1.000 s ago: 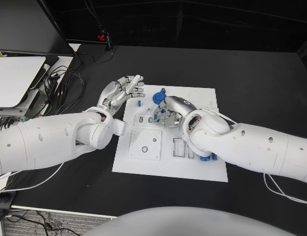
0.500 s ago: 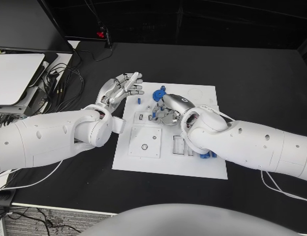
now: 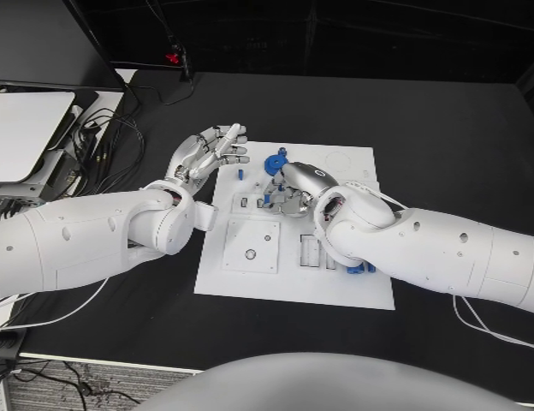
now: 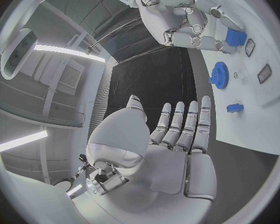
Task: Assemble the parts on the task board
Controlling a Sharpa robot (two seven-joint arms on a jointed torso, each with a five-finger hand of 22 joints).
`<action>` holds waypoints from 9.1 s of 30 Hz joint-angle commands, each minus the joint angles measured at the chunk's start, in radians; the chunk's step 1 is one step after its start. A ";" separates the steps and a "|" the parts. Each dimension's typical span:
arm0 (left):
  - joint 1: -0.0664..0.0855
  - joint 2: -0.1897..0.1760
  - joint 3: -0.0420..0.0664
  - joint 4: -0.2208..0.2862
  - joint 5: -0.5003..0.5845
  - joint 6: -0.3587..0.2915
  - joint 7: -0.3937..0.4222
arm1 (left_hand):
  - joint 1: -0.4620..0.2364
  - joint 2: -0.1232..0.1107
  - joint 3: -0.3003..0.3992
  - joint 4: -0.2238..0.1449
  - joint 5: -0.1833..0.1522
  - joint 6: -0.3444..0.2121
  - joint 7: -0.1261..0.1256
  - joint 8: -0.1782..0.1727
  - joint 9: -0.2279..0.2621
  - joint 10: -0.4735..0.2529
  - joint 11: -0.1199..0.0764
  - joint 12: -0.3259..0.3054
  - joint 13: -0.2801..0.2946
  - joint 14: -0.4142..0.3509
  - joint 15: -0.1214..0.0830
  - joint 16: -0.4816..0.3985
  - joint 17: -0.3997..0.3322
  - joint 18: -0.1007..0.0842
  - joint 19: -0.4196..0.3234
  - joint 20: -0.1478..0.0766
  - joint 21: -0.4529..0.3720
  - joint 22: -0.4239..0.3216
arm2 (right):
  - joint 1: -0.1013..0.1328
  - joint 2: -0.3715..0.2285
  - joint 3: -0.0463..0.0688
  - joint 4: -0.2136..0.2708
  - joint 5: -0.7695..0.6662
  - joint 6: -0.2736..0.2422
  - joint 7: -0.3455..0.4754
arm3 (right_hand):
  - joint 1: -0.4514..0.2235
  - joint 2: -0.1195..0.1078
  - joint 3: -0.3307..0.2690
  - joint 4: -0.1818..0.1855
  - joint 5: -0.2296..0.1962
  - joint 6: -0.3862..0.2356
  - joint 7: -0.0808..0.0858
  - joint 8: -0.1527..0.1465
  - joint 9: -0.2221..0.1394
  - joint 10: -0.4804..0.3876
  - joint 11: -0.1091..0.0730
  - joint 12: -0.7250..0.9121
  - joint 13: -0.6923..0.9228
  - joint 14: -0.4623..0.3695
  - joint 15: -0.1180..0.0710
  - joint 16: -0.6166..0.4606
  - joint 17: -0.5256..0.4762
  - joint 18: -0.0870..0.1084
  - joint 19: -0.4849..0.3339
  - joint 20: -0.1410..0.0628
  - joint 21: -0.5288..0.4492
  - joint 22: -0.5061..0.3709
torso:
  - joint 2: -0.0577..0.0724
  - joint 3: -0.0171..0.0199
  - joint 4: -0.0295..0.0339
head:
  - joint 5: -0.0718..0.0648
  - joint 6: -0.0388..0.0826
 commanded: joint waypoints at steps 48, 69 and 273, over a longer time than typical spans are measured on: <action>0.002 0.001 0.001 -0.001 -0.005 0.003 0.146 | 0.009 0.004 0.000 -0.001 0.005 -0.002 0.120 0.003 0.002 0.001 0.010 0.005 0.002 -0.001 -0.006 -0.005 -0.001 0.019 0.004 0.002 0.003 -0.002 | -0.007 -0.006 -0.003 0.006 -0.033 -0.007 0.009 | -0.064 -0.097 -0.080 -0.011 -0.057 -0.156 0.049 -0.036 -0.013 0.106 0.057 0.003 0.263 0.104 0.052 0.002 0.263 -0.007 0.104 0.049 0.003 0.263 | 0.000 -0.0007 0.0011 | -0.018 -0.004; 0.038 -0.027 0.001 0.032 -0.032 0.002 0.113 | 0.024 -0.004 -0.009 -0.001 0.006 -0.040 0.106 0.007 0.001 0.078 0.021 0.032 0.005 0.065 -0.022 0.016 0.009 0.036 0.032 0.002 0.021 -0.004 | 0.068 -0.208 -0.001 0.212 0.124 -0.265 0.240 | -0.109 -0.090 -0.100 0.096 -0.037 -0.169 0.049 -0.019 -0.006 0.106 0.056 0.003 0.263 0.104 0.056 0.002 0.263 -0.006 0.099 0.057 -0.001 0.259 | -0.003 -0.0009 -0.0015 | -0.016 0.003; 0.195 0.259 0.002 -0.185 -0.854 0.687 -1.190 | 0.224 -0.049 0.318 -0.005 0.470 0.347 -0.063 0.143 0.483 1.183 -0.192 0.917 1.507 1.244 -0.260 0.814 1.507 -0.101 1.074 -0.185 1.153 1.350 | 0.081 -0.497 -0.019 0.237 1.018 -0.013 0.572 | -0.134 0.127 -0.322 0.121 0.048 -0.484 0.071 0.363 0.053 0.106 0.076 0.003 0.263 0.104 0.072 0.002 0.263 0.060 -0.077 0.071 -0.189 0.105 | -0.040 0.0074 -0.0297 | 0.001 -0.024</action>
